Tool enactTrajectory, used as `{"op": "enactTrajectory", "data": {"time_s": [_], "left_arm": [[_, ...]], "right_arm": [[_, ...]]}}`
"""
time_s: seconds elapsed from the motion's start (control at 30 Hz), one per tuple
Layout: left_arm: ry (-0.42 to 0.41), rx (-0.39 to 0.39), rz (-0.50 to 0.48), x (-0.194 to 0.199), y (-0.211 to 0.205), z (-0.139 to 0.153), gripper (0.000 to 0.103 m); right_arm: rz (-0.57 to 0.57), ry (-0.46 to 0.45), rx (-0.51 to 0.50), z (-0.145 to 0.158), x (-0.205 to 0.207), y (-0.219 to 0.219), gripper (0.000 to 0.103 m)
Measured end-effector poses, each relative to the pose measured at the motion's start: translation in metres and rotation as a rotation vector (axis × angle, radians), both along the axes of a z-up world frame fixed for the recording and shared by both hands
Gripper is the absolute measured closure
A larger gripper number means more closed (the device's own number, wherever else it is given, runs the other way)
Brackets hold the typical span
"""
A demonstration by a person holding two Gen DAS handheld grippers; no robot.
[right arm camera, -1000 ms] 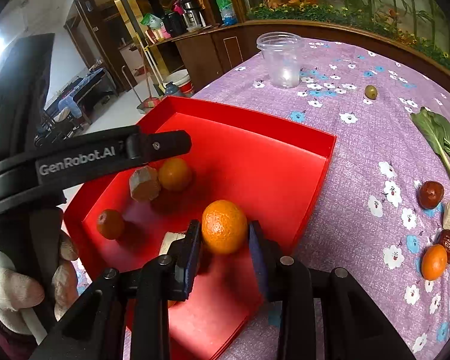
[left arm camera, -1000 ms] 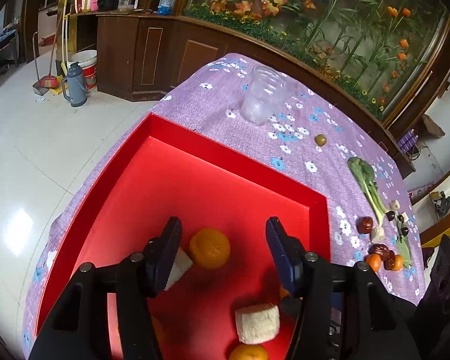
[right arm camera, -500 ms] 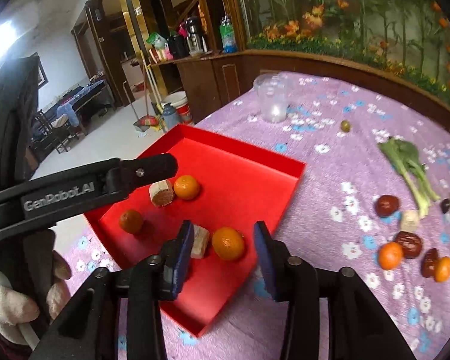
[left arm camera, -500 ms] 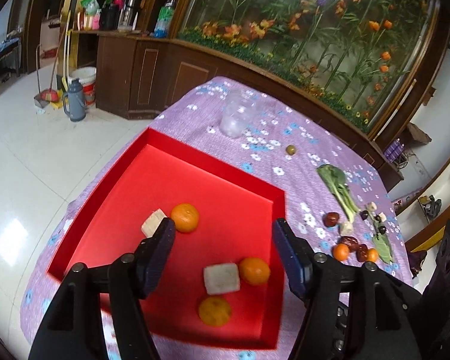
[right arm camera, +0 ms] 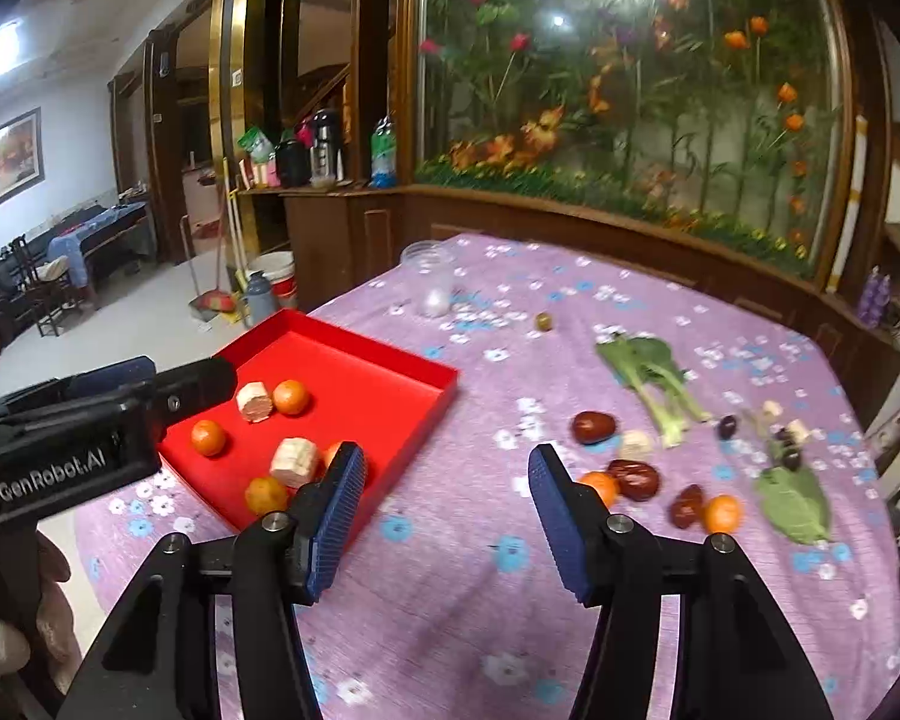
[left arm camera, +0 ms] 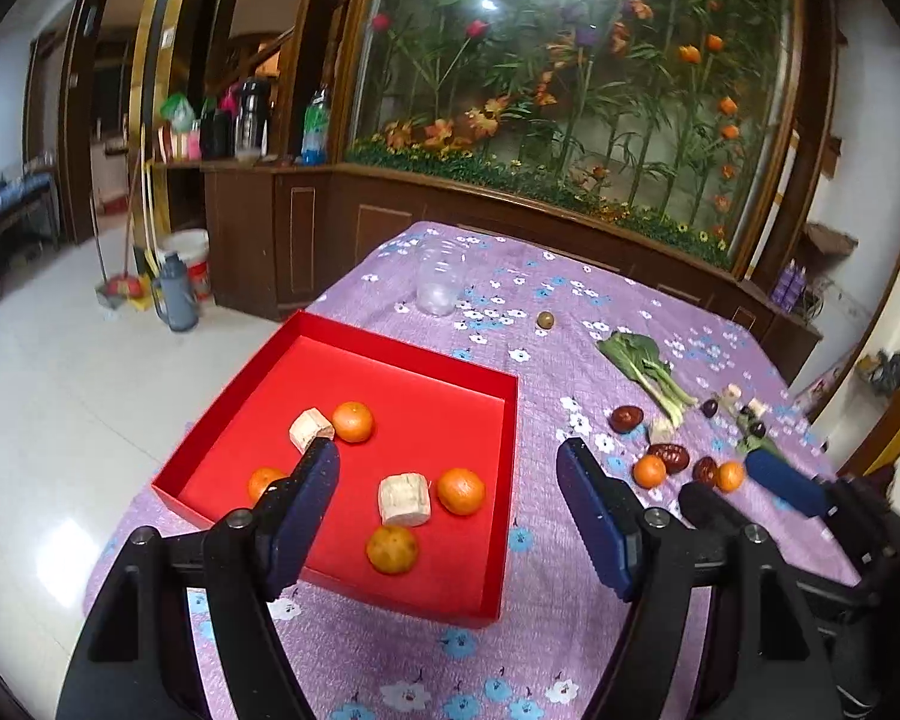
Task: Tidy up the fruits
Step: 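Withdraw the left tool from the tray back toward the fruits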
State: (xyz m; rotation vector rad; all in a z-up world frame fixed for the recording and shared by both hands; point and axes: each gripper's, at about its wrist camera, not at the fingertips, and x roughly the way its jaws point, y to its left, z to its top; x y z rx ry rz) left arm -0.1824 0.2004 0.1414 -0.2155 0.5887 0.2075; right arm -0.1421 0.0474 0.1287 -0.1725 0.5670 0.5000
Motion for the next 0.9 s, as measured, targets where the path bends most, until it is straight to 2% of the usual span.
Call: {"op": "enactTrajectory", "data": {"time_s": [0.17,0.37,0.57,0.9], "left_arm": [[0.0,0.164,0.013,-0.005,-0.036,0.005,0.028],[0.007,0.32,0.004,-0.002,-0.073,0.006,0.024],[0.028,0.393,-0.033,0.006,-0.095,0.001,0.024],[0.06,0.408,-0.081,0.019,-0.111,-0.007,0.024]], "right_arm": [[-0.019,-0.038,-0.008,0.001,-0.01,-0.019,0.034],[-0.094,0.015,0.011,-0.013,0.003,-0.057,0.033],[-0.189,0.066,0.01,-0.026,0.024,-0.099,0.034],[-0.298,0.153,0.042,-0.049,0.052,-0.152,0.034]]}}
